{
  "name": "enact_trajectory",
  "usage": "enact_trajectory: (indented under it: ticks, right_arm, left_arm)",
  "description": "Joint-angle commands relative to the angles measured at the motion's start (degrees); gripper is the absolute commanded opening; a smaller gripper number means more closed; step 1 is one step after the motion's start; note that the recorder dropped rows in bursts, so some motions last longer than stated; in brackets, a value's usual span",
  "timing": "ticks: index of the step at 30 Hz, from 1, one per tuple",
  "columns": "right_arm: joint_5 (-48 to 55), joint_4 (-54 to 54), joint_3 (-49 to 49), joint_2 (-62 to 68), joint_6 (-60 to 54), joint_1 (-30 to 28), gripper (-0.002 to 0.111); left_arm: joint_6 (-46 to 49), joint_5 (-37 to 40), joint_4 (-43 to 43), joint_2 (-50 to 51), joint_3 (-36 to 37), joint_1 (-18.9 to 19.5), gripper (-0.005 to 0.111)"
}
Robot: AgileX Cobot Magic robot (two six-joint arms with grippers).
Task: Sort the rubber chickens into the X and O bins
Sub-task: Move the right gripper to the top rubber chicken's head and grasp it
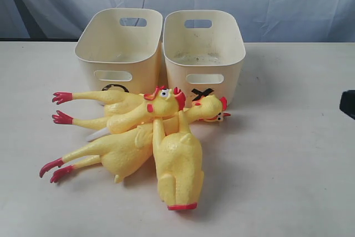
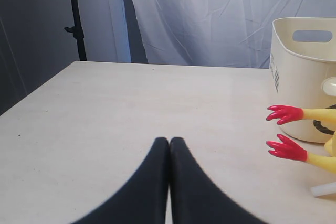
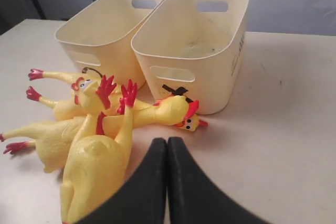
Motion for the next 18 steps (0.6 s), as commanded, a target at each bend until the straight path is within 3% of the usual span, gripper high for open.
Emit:
enact_trajectory:
  ticks: [1, 10, 18]
  right_arm:
    - [0.37, -0.34, -4.90, 8.20, -2.22, 2.32, -0.001]
    - [1.57, -3.32, -15.00, 26.49, -3.47, 10.04, -0.001]
    - [-3.64, -7.35, -15.14, 37.77, -4.31, 18.31, -0.001]
  left_arm:
    - [-0.06, 0.02, 0.38, -0.35, 0.16, 0.04, 0.000]
    - [-0.06, 0.02, 0.38, -0.35, 0.16, 0.04, 0.000]
    - [-0.06, 0.02, 0.38, -0.35, 0.16, 0.04, 0.000]
